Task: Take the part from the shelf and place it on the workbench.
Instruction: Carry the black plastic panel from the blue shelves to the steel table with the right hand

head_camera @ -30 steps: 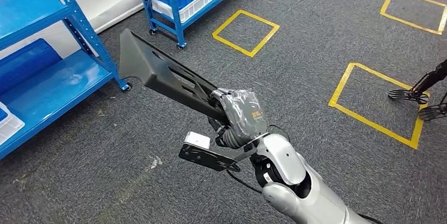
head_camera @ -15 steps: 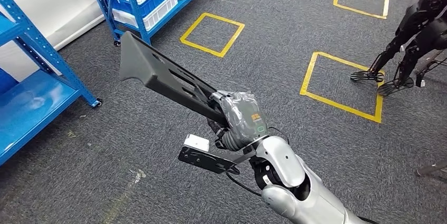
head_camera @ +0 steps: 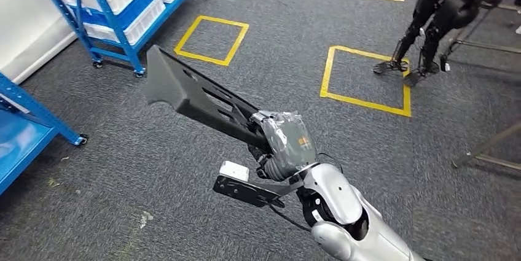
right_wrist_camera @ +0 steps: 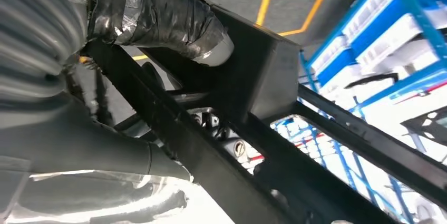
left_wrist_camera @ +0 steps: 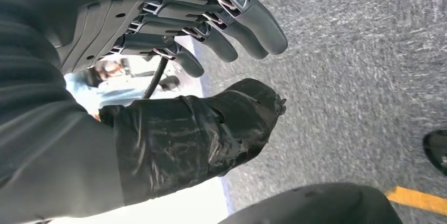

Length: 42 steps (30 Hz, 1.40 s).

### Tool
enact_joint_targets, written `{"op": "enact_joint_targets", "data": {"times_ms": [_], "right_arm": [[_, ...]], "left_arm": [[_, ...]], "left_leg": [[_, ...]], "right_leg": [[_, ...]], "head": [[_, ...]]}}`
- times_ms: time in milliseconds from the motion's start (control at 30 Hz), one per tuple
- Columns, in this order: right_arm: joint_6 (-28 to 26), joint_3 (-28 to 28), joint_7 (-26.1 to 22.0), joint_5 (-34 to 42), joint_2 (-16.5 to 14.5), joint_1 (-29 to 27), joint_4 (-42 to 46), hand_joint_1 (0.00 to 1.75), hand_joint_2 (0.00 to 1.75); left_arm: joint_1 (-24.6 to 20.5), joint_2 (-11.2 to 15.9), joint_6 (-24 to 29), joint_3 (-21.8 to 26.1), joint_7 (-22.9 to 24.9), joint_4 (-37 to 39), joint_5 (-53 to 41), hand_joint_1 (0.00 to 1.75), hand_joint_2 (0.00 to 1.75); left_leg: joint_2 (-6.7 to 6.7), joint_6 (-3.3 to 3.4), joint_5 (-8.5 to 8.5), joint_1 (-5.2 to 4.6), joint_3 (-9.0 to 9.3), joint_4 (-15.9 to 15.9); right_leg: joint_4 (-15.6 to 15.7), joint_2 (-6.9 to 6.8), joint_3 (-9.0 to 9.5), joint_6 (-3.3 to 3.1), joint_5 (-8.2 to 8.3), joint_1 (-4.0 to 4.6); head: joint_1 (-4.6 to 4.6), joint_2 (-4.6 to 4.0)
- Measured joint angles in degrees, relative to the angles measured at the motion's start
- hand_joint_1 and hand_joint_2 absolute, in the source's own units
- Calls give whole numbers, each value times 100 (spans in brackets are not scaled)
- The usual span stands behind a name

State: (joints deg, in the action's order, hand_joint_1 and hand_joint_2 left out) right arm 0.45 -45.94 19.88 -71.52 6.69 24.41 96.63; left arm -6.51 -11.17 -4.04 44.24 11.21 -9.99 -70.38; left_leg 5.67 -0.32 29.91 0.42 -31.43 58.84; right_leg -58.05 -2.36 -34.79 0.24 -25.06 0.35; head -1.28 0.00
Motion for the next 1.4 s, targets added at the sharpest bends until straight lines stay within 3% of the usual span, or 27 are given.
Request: {"op": "enact_joint_targets", "data": {"times_ms": [67,133,167,200,267,300,333,400,467,533,600,667,700,733,767,833,900,967,1033,1100,1167,1200,1233,1267,1333,1400], "right_arm": [[87,1,16,3,81,-56,166,175,175],[138,1,17,6,136,-92,270,175,175],[156,1,15,6,164,-113,305,175,175],[169,2,12,1,194,-128,335,175,175],[179,2,3,-27,249,-137,389,175,175],[178,2,0,-52,266,-132,407,175,175],[178,2,-3,-74,277,-120,420,175,175],[174,2,-9,-108,297,-98,434,175,175],[169,2,-6,-132,331,-93,445,175,175],[164,2,16,-166,376,-93,458,175,175],[160,2,41,-197,414,-90,473,175,175],[158,2,52,-208,443,-107,480,175,175],[158,2,56,-209,461,-120,481,175,175],[158,2,65,-213,480,-130,483,175,175],[158,2,80,-219,498,-136,491,175,175],[161,7,118,-242,530,-145,523,175,175],[164,15,148,-273,563,-164,566,175,175],[166,25,170,-298,607,-213,605,175,175],[167,37,184,-313,645,-257,648,175,175],[167,43,191,-318,659,-276,682,175,175],[168,43,193,-319,661,-305,693,175,175],[169,43,193,-319,664,-321,693,175,175],[170,44,194,-321,666,-332,695,175,175],[172,44,198,-326,669,-336,699,175,175],[175,48,211,-352,675,-344,716,175,175],[181,60,221,-396,682,-365,741,175,175]], "left_arm": [[9,-2,13,6,-16,0,19,0,175],[27,-2,9,11,-25,0,37,0,175],[34,-2,3,13,-25,0,48,0,175],[39,-2,-4,15,-25,0,65,0,175],[39,0,-17,27,-24,0,100,0,175],[39,1,-24,40,-24,1,119,0,175],[37,2,-30,52,-25,1,130,0,175],[28,4,-41,72,-21,1,144,0,175],[13,6,-45,80,-1,0,123,0,175],[8,8,-50,84,33,0,74,0,175],[18,9,-54,85,58,0,32,0,175],[33,9,-56,85,72,0,11,0,175],[37,9,-57,85,77,0,2,0,175],[38,8,-59,85,81,0,-9,0,175],[35,8,-62,85,83,0,-22,0,175],[29,7,-68,85,88,0,-48,0,175],[28,6,-78,85,92,0,-77,0,175],[23,4,-87,85,94,0,-99,0,175],[14,4,-91,85,94,0,-104,0,175],[21,5,-94,85,95,0,-105,0,175],[38,5,-98,85,96,0,-104,0,175],[44,4,-101,85,96,0,-105,0,175],[47,3,-103,85,96,0,-105,0,175],[48,3,-104,85,96,0,-107,0,175],[46,3,-105,84,96,0,-111,0,175],[39,4,-105,83,96,0,-115,0,175]], "left_leg": [[-300,-30,295,24,-203,473],[-496,-41,616,24,-576,1244],[-521,-50,660,26,-716,1503],[-529,-56,591,31,-766,1556],[-591,-69,194,56,-575,1054],[-709,-73,40,72,-423,706],[-829,-66,-53,89,-289,409],[-980,-21,-51,85,-184,177],[-892,54,-77,67,-170,141],[-770,129,-117,68,-145,84],[-637,180,-135,53,-136,48],[-487,204,-130,33,-144,45],[-411,209,-124,27,-143,45],[-339,210,-116,25,-137,45],[-273,206,-105,23,-124,45],[-166,175,-74,9,-94,48],[-68,130,-50,-11,-70,42],[26,81,-26,-14,-41,27],[-125,36,95,3,-66,162],[-412,15,401,18,-321,732],[-515,-1,664,20,-705,1462],[-523,-11,655,23,-817,1632],[-529,-18,531,27,-826,1579],[-554,-22,317,34,-729,1311],[-760,-20,-39,56,-425,573],[-943,6,-113,64,-254,200]], "right_leg": [[39,139,24,-78,24,-36],[33,291,18,-114,24,-35],[23,377,18,-118,22,-34],[8,464,17,-117,18,-37],[-47,636,13,-95,-4,-53],[-89,710,2,-68,-26,-59],[-143,782,-26,-37,-47,-63],[-199,897,-95,37,-49,-74],[-196,946,-138,102,-23,-96],[-367,689,-233,150,-136,-85],[-963,362,-518,191,-454,-78],[-1618,288,-829,217,-706,-91],[-1716,283,-874,218,-696,-93],[-1580,271,-800,211,-581,-92],[-1244,226,-621,196,-396,-87],[-454,-27,-209,144,-120,-30],[-117,-175,-35,75,-75,48],[-77,-61,-13,6,-60,59],[-15,61,23,-72,-27,23],[17,182,46,-138,-11,-3],[11,325,45,-162,-14,-8],[1,404,45,-162,-17,-10],[-16,487,45,-158,-22,-14],[-42,570,45,-146,-35,-24],[-127,718,21,-93,-79,-38],[-185,841,-36,-25,-97,-53]], "head": [[20,0],[44,0],[47,0],[47,0],[47,0],[47,0],[48,0],[53,0],[56,0],[27,0],[-8,0],[-13,0],[-14,0],[-14,0],[-15,0],[-12,0],[-8,0],[-7,0],[-2,0],[20,0],[35,0],[35,0],[34,0],[35,0],[36,0],[35,0]]}}
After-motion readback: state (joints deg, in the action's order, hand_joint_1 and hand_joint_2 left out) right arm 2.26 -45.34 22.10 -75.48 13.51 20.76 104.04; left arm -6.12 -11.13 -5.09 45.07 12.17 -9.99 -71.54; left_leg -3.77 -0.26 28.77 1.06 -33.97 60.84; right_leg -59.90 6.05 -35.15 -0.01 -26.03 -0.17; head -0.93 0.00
